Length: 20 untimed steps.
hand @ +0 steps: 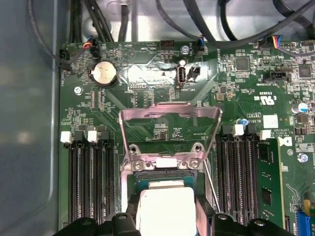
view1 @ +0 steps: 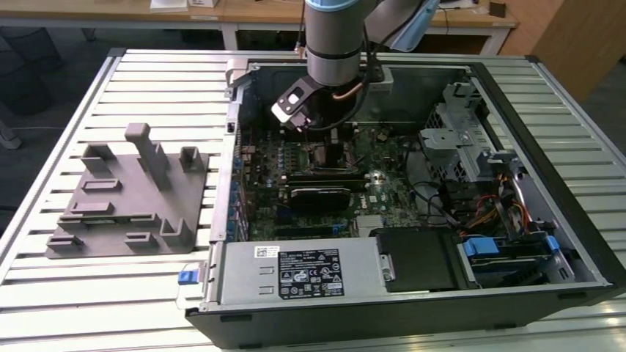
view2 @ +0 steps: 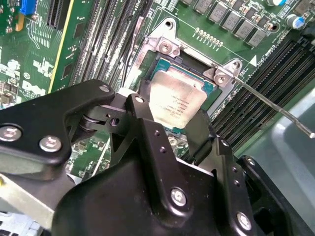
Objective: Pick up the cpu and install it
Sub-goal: 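Place the cpu into insertion slot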
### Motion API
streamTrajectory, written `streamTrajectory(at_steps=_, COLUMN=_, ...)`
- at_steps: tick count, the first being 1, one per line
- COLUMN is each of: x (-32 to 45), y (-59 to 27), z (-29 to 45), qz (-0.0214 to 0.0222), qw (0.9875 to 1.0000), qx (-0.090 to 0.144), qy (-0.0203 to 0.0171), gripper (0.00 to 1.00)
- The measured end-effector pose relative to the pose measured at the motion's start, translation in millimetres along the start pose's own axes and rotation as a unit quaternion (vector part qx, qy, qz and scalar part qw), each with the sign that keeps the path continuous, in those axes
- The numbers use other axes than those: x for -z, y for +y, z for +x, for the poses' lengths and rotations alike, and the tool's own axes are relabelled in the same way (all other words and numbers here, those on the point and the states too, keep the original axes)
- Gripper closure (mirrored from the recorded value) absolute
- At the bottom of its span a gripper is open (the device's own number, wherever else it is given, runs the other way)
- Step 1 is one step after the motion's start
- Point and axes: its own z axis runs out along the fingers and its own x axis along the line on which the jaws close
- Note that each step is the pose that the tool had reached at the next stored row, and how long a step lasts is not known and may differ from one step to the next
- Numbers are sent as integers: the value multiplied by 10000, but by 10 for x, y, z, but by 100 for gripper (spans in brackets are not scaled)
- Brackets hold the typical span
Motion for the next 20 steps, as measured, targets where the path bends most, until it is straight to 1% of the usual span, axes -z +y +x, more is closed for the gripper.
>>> streamTrajectory(at_steps=3, x=-2, y=2, z=-6, qz=1, qw=10000, qx=-63, qy=-4, gripper=47)
streamTrajectory(at_steps=20, x=-28, y=22, z=-7, qz=2, qw=10000, qx=-67, qy=-5, gripper=47)
